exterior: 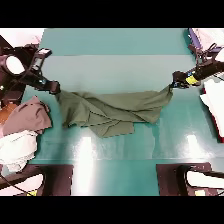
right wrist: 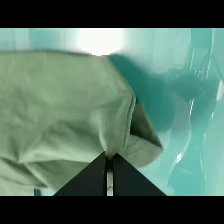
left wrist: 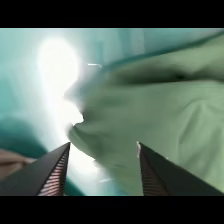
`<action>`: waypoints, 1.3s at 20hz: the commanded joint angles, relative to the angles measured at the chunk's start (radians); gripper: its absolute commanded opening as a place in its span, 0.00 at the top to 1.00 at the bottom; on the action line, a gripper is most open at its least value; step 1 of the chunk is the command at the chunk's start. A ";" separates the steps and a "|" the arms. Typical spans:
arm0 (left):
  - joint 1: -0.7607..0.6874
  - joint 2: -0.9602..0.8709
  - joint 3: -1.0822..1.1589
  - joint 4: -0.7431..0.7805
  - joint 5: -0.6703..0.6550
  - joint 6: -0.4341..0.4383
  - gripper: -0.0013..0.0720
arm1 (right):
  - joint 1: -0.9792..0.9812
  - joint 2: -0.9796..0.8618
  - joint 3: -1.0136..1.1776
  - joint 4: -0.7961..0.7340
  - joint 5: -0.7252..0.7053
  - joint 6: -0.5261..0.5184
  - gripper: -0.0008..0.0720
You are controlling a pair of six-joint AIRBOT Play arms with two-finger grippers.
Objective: Fold the shirts.
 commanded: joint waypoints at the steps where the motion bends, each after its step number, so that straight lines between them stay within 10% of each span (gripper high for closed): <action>1: 0.166 -0.009 -0.003 -0.169 -0.034 0.008 0.29 | -0.043 0.010 -0.005 0.005 -0.034 0.000 0.55; 2: 0.212 -0.011 -0.004 -0.264 -0.058 0.040 0.29 | -0.062 0.021 -0.005 0.005 -0.019 0.000 0.30; 26: 0.272 -0.117 -0.381 -0.577 0.306 0.140 0.30 | -0.014 0.144 -0.006 0.004 0.032 -0.018 0.30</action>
